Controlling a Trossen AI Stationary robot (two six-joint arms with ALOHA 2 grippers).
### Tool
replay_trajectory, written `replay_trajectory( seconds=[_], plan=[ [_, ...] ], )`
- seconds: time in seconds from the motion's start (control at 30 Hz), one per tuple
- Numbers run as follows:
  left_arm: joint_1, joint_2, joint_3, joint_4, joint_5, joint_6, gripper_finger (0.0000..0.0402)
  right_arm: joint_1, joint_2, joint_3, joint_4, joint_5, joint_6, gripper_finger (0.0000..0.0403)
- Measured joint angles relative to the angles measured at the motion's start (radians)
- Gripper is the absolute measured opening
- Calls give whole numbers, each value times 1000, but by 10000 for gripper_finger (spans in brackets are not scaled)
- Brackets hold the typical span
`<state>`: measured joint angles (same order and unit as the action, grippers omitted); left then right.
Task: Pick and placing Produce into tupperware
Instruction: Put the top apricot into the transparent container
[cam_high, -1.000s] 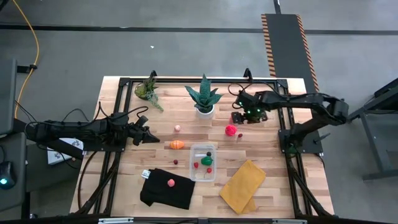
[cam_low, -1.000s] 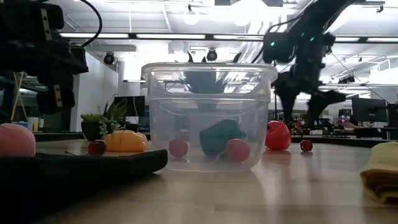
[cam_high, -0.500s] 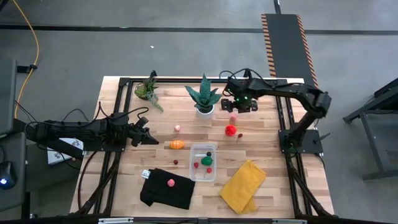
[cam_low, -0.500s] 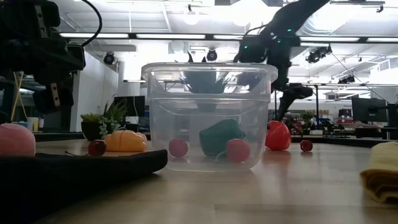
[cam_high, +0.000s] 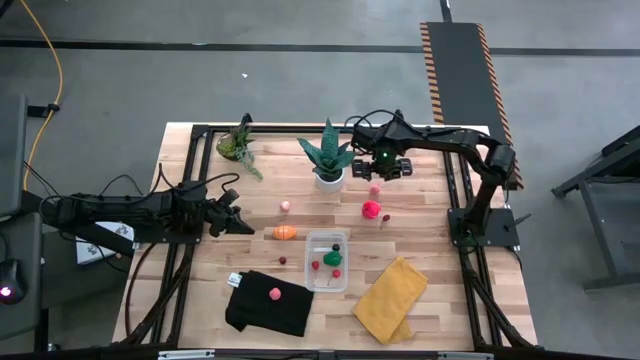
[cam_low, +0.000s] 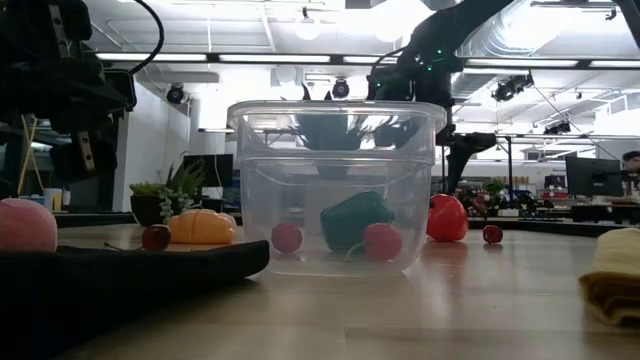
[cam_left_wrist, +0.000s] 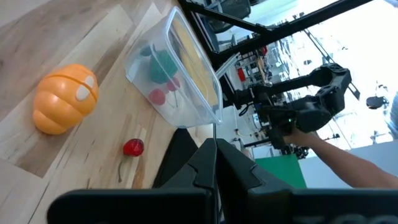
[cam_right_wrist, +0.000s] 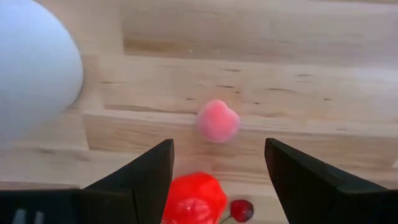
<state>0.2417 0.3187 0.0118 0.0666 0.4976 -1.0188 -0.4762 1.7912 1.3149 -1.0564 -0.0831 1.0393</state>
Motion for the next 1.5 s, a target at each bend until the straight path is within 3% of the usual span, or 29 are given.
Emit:
replay_trajectory(
  seconds=[0.77, 1.5],
  plan=[
    [0, 0, 0, 1, 19, 19, 1, -29, 0, -1, -4, 75, 186, 243],
    [0, 0, 0, 2, 27, 27, 1, -41, -2, -54, 27, 37, 244, 243]
  ],
)
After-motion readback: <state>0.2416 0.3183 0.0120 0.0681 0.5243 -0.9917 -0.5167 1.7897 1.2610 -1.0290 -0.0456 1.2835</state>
